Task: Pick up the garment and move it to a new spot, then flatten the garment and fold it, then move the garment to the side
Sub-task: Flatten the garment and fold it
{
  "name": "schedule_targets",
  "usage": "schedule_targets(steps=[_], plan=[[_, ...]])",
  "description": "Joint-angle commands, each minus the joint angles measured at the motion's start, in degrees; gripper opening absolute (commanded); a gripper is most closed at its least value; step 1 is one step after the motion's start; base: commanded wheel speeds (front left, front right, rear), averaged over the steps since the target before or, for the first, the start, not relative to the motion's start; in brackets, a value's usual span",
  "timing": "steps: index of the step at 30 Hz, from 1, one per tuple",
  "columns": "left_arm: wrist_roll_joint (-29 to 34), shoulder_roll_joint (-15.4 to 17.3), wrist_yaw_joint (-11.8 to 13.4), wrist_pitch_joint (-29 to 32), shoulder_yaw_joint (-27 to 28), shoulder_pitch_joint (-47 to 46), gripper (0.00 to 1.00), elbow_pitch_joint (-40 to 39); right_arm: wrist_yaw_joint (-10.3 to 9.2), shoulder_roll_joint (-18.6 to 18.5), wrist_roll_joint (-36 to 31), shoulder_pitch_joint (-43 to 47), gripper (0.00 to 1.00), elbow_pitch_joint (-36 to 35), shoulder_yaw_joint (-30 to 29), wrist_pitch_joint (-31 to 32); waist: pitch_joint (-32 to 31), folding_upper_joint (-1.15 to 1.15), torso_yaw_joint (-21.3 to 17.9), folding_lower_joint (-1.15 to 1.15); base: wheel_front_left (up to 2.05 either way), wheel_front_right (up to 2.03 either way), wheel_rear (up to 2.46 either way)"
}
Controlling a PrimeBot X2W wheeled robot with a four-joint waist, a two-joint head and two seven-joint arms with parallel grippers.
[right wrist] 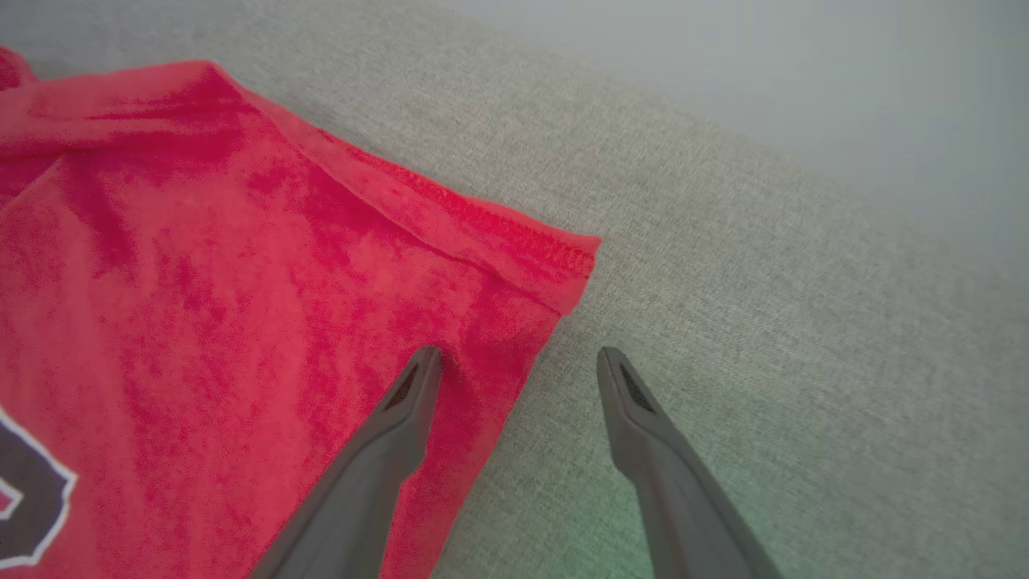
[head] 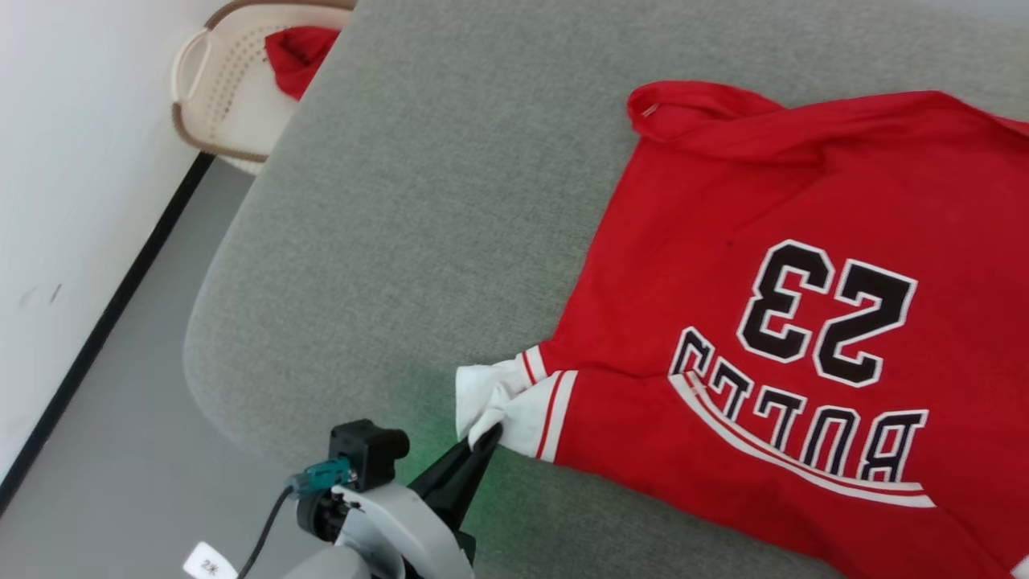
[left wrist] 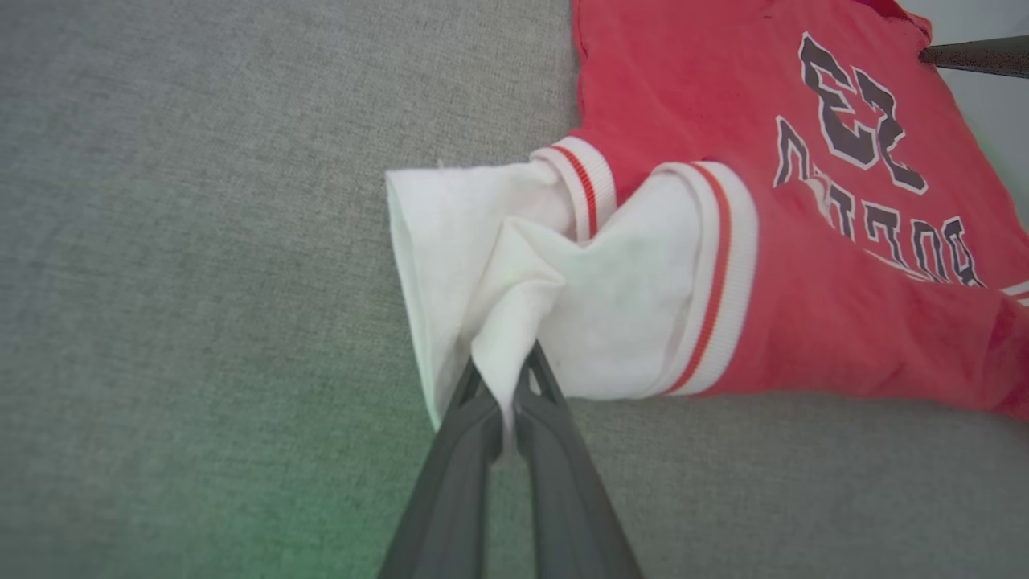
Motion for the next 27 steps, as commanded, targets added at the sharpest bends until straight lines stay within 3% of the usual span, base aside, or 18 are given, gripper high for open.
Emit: schedule_targets(steps=[1,10,11,12,13,27], plan=[[0.30,-0.51,-0.41,-0.28,0.00,-0.59,0.00,0.31,-0.04,0.66,0.36,-1.08,1.00,0.82,0.07,1.04,1.65,0.00,1.70,0.00,0.00,0.00,0.00],[1.25,-3.70,-2.81,-0.30,0.35,-2.04,0.00,3.52,-0.04,3.97,-2.85,-6.42,1.00,9.43,1.52,12.72,3.85,0.00,3.65,0.00,0.00,0.00,0.00],[1.32,-4.02,-3.06,-0.32,0.42,-2.16,0.00,3.90,-0.05,4.24,-3.16,-6.77,0.70,9.99,1.90,13.75,3.98,0.00,3.75,0.00,0.00,0.00,0.00],[1.37,-4.30,-3.26,-0.32,0.49,-2.23,0.00,4.24,-0.05,4.71,-3.08,-7.16,0.04,10.37,1.95,14.40,4.06,0.00,3.81,0.00,0.00,0.00,0.00],[1.48,-4.55,-3.46,-0.33,0.57,-2.28,0.00,4.63,-0.05,5.09,-3.17,-7.40,0.00,10.38,2.29,15.16,4.08,0.00,3.84,0.00,0.00,0.00,0.00],[2.76,-3.53,-4.64,-0.31,4.52,-0.96,0.00,6.80,-0.06,3.62,-1.30,-11.23,0.00,8.12,-0.79,16.52,0.26,0.00,-0.58,0.00,0.00,0.00,0.00]])
